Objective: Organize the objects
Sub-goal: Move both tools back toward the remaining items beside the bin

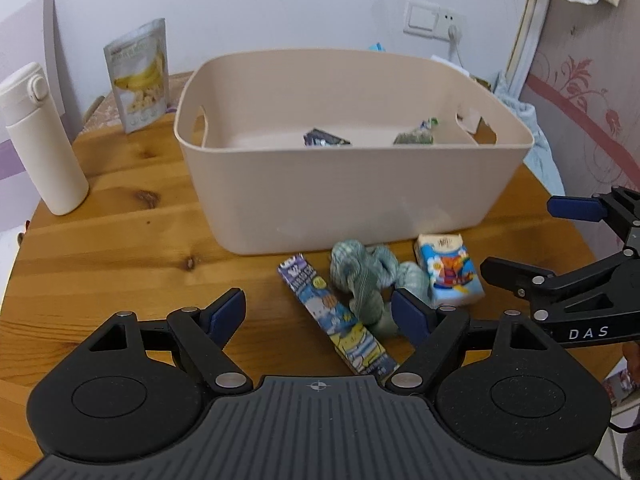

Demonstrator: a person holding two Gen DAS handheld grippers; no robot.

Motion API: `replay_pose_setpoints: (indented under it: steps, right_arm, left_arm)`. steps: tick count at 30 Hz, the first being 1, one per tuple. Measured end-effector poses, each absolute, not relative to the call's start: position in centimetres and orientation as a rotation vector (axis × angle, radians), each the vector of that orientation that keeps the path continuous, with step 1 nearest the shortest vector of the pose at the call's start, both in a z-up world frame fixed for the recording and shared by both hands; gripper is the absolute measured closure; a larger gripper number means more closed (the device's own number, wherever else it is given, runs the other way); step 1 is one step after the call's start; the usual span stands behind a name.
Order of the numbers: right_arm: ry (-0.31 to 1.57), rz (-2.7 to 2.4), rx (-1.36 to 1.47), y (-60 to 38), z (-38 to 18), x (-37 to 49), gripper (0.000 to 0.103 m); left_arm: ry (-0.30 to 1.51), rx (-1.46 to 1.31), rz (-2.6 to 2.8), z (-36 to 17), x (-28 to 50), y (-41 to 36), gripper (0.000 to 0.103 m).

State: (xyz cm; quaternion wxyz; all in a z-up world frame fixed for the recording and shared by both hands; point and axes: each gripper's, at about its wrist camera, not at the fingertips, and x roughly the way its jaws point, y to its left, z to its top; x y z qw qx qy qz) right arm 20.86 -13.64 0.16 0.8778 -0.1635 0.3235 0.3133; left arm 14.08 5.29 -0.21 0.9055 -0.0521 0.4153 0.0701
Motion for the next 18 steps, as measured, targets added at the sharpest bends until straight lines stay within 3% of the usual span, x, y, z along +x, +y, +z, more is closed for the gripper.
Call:
replay_pose_setpoints:
  steps: [18]
  right_arm:
    - [0.782,0.640,-0.372,-13.1,-3.9,21.0,0.000]
  left_arm:
    - [0.959,-0.137,0.106,-3.7,15.4,4.5,0.021]
